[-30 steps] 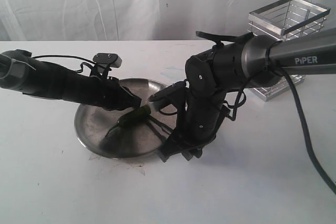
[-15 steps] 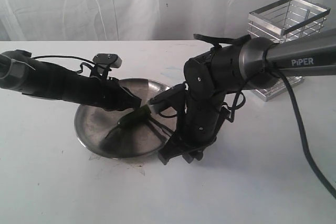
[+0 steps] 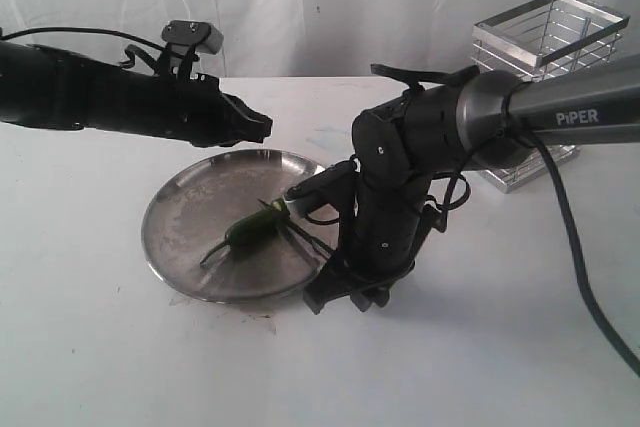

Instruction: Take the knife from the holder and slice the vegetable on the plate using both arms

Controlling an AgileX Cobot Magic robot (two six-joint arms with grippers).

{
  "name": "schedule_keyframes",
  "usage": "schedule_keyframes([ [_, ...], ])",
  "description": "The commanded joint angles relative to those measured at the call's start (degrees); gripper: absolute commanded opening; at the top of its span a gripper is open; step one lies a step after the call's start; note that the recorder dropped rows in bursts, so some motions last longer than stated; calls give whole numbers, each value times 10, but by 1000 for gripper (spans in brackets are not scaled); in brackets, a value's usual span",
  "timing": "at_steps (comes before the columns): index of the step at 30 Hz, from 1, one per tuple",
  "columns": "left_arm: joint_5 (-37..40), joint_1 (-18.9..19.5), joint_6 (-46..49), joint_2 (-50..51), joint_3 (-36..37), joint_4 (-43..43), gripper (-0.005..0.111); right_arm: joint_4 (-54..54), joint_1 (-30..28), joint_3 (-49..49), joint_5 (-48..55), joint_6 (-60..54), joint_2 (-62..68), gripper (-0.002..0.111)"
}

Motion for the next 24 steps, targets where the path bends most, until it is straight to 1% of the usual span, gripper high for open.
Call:
schedule_keyframes([
  [1,-32,-1,-19,-51,34,6,0,-5,-5,-2,-15,5,-21,0],
  [4,-101,-1,-19,-95,66,6,0,-5,-5,-2,-15,20,-43,0],
  [7,-124,-1,-19,-138,94,5,0,-5,-5,-2,-16,21,-55,0],
  [11,-94,-1,-19,-179,123,7,0,-4,-5,-2,-13,21,-58,0],
  [15,-60,-1,-19,-203,155,29,0,8,-5,-2,10,26,-59,0],
  [19,-39,-1,-9,-203,173,32,0,35,-5,-1,38,36,-69,0],
  [24,-35,-1,42,-181,175,29,0,45,14,19,29,66,-83,0],
])
